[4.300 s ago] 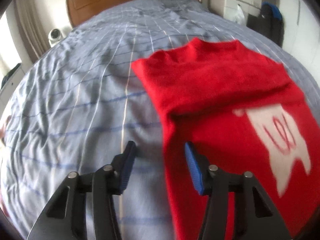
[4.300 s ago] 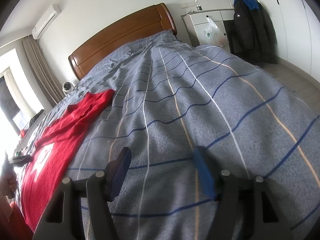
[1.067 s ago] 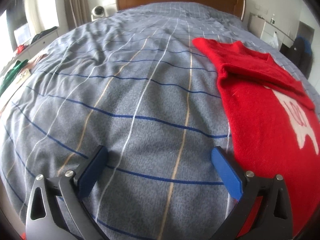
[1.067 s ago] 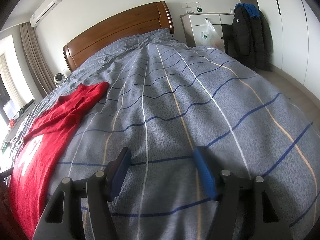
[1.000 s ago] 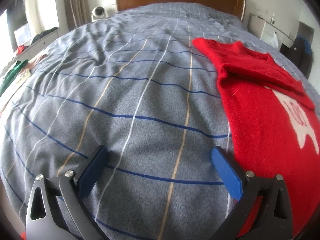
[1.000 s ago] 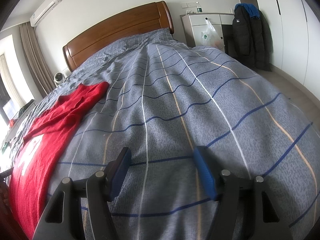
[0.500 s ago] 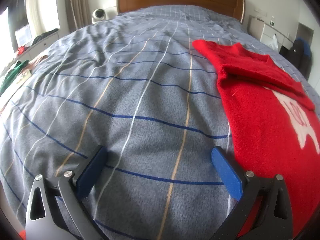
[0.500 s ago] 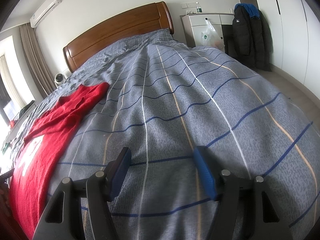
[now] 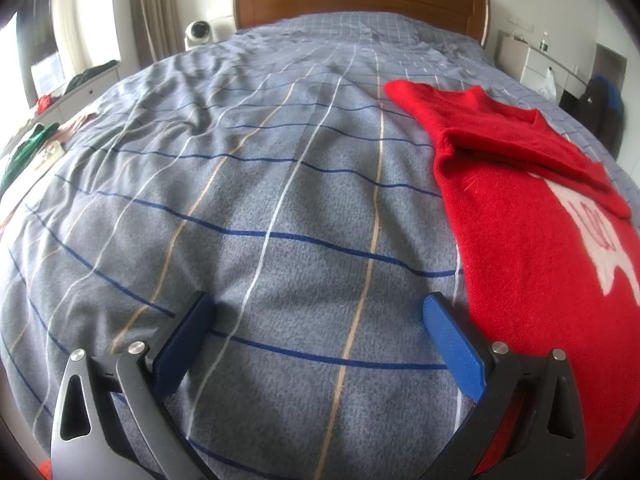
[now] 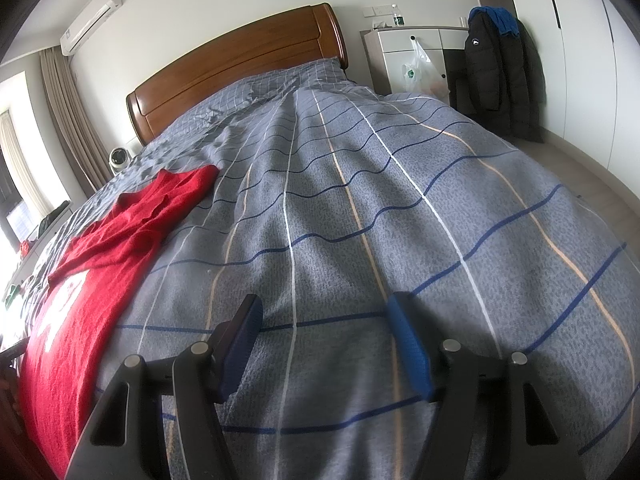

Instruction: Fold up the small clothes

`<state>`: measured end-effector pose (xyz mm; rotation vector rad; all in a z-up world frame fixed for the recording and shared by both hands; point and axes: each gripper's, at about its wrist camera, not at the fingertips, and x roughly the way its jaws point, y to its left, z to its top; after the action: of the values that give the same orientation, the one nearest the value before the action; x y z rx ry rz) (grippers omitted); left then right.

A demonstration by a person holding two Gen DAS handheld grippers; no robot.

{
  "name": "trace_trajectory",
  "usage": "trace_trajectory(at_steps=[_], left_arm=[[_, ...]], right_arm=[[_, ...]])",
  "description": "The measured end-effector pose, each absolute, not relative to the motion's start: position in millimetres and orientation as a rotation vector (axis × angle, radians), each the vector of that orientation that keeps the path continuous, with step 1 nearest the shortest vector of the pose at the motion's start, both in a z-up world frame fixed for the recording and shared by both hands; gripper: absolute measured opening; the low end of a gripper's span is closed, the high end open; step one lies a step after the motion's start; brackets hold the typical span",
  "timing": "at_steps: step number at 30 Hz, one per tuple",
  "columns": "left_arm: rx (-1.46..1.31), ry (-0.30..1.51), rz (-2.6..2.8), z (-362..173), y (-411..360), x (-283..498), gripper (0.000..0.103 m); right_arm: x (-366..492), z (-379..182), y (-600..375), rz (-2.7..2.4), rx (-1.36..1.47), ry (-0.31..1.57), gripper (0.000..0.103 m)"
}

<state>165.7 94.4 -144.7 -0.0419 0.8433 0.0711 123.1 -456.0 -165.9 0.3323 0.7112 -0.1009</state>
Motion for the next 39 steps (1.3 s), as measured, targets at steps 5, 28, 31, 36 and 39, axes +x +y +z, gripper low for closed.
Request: trace_trajectory(at_steps=[5,28,31,36,39], left_arm=[[-0.041,0.843,0.071,-144.9,94.1,165.5,0.103],[-0.02,0.82,0.083,-145.5,93.5,167.5,0.103],[-0.02,0.819,0.083,-145.4,93.2,166.8,0.103],[-0.02,0.818,0.082,-145.5,93.4,166.6,0.103],[-0.019,0.818,0.082,-145.5,93.2,166.1,0.103]], right_arm=[[123.1,-166.0,-456.0,-0.101,0.332,0.711,0.065],[123.0,-166.3,-455.6,-0.102,0.331,0.711,0.065],[123.1,-166.4,-455.7,-0.101,0.331,0.711,0.065],[123.0,-166.4,-455.8,-0.102,0.331,0.711,0.065],[123.1,-166.5,-455.5,-0.101,0.331,0.71,0.065]])
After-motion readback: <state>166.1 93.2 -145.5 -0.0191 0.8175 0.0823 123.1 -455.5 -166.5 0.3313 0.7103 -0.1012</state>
